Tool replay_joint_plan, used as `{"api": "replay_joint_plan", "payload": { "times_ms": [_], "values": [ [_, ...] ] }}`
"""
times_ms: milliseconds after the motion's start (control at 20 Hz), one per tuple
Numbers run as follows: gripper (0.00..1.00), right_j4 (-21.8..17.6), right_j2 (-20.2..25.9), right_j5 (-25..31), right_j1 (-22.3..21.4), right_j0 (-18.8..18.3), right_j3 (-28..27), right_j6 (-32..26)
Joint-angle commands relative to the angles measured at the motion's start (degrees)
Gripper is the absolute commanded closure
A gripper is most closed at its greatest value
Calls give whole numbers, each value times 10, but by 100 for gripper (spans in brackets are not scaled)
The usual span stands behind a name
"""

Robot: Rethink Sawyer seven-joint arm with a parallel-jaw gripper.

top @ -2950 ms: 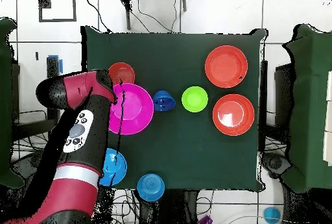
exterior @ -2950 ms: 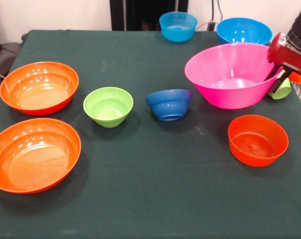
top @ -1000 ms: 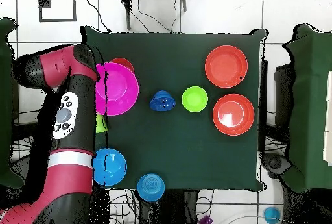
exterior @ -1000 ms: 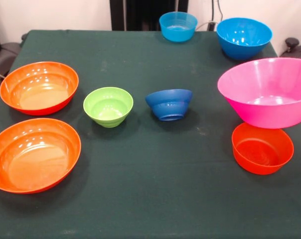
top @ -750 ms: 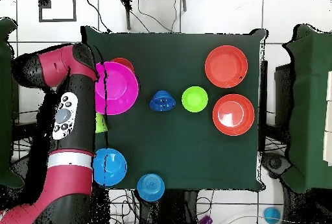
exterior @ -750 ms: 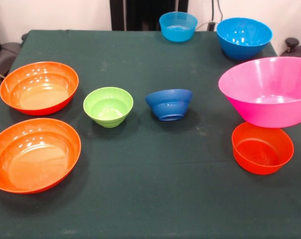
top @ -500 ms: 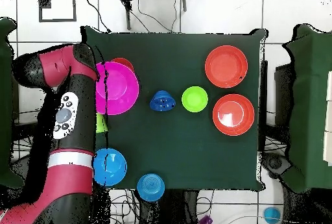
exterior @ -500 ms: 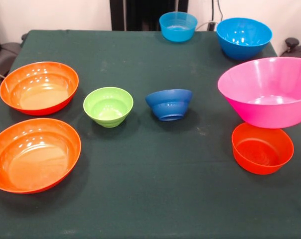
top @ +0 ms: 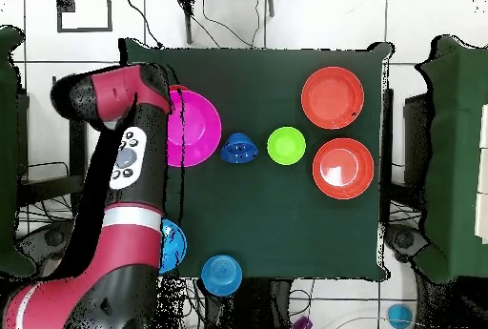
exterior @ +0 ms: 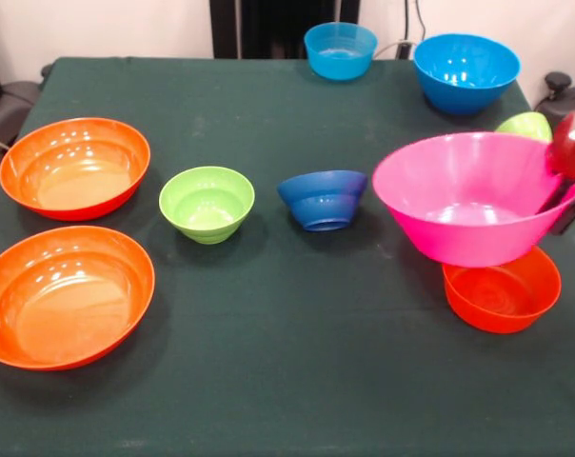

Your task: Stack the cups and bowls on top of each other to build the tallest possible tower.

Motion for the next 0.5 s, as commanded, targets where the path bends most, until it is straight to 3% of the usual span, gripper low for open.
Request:
{"api": "replay_joint_plan", "payload": {
  "times_ms": [50, 500],
  "values": [
    [100, -35, 54, -20, 52, -37, -42, -44],
    [100, -31, 57, 21, 110, -56, -133, -57]
  ]
}}
